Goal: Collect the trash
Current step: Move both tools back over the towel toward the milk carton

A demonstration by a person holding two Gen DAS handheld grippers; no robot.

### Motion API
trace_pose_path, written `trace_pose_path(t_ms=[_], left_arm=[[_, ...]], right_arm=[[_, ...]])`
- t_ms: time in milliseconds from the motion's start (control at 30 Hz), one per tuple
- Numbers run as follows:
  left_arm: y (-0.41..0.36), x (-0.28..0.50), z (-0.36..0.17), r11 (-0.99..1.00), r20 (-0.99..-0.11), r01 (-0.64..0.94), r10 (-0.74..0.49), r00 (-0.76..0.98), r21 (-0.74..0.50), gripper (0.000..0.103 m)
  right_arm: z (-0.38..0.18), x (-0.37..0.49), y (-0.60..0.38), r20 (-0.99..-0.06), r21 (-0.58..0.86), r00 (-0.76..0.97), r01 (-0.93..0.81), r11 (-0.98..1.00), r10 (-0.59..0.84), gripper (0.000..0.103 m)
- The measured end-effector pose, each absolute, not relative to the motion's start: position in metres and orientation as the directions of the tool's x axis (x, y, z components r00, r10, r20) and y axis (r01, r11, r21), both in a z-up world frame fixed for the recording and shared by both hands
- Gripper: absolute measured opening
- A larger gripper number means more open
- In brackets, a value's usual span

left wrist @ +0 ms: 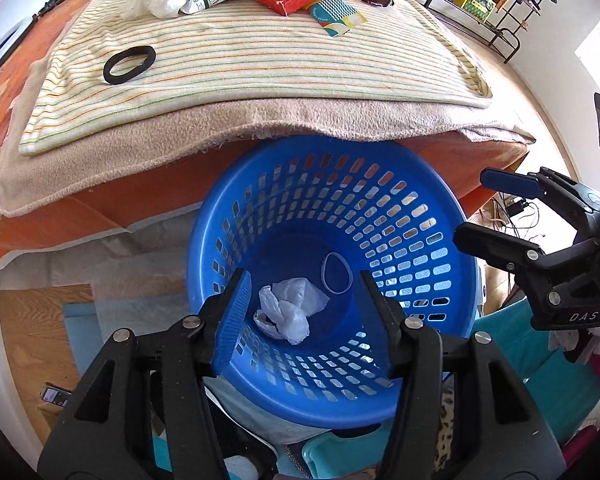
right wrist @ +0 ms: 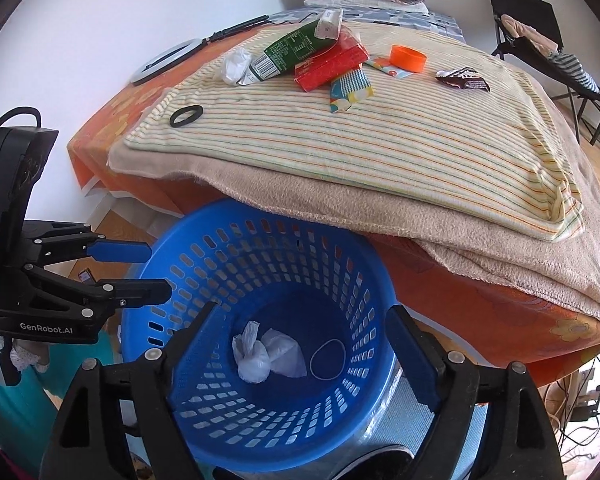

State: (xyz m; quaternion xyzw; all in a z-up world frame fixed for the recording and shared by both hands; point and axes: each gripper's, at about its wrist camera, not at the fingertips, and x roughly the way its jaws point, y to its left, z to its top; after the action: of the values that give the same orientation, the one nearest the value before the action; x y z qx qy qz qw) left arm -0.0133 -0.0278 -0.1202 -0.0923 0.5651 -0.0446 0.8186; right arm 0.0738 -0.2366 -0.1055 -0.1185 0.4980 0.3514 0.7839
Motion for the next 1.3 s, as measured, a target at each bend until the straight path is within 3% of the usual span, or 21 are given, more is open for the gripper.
trace_pose_path(t_ms=[633,733,1000,1300], left_arm=[[-0.004,0.006,-0.067,0.984,-0.871,-0.057,-0.124,0.475,-0.172,0.056],[0.009,0.016,-0.051,0.980,-0.858,-0.084,-0.115,0.500,-0.180,0.065],[0.045,0.056,-0.011,0.984,-0.822,-0.127,-0.029,0.569,-0.122,0.066],[0.085,0.110,-0.014,0.960,-0.824,-0.204,-0.043,0.565,-0.190,0.066]], right_arm=[[-0.065,0.099,-0.227,-0.801,0.207,0.314,-0.654,0.728,0.509,0.086],[-0.053,0.109,-0.223,-0.785,0.214,0.327,-0.654,0.725,0.527,0.086],[-0.022,0.148,-0.210,-0.732,0.260,0.347,-0.653,0.711,0.586,0.086],[-0.007,0.213,-0.187,-0.684,0.361,0.337,-0.615,0.701,0.647,0.082]])
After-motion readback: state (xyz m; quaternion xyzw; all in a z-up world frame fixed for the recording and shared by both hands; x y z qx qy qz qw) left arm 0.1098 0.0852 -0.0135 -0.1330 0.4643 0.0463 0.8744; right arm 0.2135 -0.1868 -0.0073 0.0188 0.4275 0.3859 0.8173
